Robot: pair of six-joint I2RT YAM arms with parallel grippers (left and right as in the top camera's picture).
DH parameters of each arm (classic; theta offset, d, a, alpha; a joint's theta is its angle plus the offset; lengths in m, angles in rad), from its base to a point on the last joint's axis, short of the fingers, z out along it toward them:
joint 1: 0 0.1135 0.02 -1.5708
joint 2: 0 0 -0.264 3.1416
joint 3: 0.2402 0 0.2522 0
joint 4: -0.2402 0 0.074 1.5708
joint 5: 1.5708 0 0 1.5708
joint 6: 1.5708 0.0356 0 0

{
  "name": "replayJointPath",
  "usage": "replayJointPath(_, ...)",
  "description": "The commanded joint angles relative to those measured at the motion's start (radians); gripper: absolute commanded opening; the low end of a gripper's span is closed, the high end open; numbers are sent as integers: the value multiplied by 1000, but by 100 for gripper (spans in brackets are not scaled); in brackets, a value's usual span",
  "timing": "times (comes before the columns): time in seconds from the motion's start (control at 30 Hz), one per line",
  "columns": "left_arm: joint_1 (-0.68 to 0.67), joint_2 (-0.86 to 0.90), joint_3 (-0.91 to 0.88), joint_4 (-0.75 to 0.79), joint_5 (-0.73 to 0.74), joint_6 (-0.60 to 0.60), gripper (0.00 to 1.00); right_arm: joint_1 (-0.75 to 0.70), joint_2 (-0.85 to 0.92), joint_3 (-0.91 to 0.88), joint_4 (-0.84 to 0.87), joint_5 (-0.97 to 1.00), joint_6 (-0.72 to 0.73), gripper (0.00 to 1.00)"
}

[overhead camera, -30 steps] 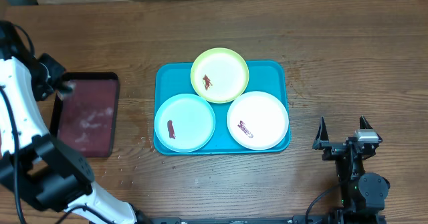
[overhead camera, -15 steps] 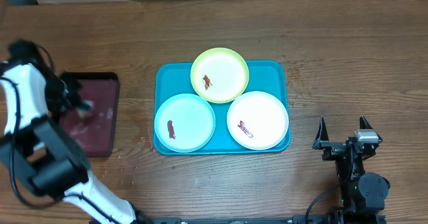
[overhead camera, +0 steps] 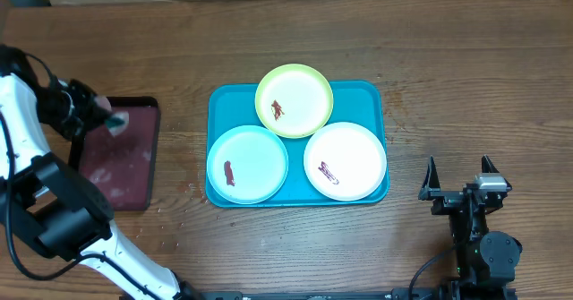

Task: Clean dirty plates on tray and stack at the side
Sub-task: 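Lift the sponge out of the water with the left gripper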

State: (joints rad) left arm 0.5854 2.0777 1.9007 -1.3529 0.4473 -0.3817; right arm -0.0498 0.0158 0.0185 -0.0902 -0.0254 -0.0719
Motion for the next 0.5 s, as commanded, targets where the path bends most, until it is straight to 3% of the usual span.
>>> replayJointPath(0.0, 3, -38, 58, -39, 185, 18, 4, 6, -2, -10, 6, 6, -4, 100)
replayJointPath(0.37, 24, -38, 61, -92, 192, -183, 4, 6, -2, -10, 6, 6, -4, 100)
replayJointPath(0.47, 46, -38, 61, -97, 255, -220, 4, 6, -2, -10, 6, 6, -4, 100)
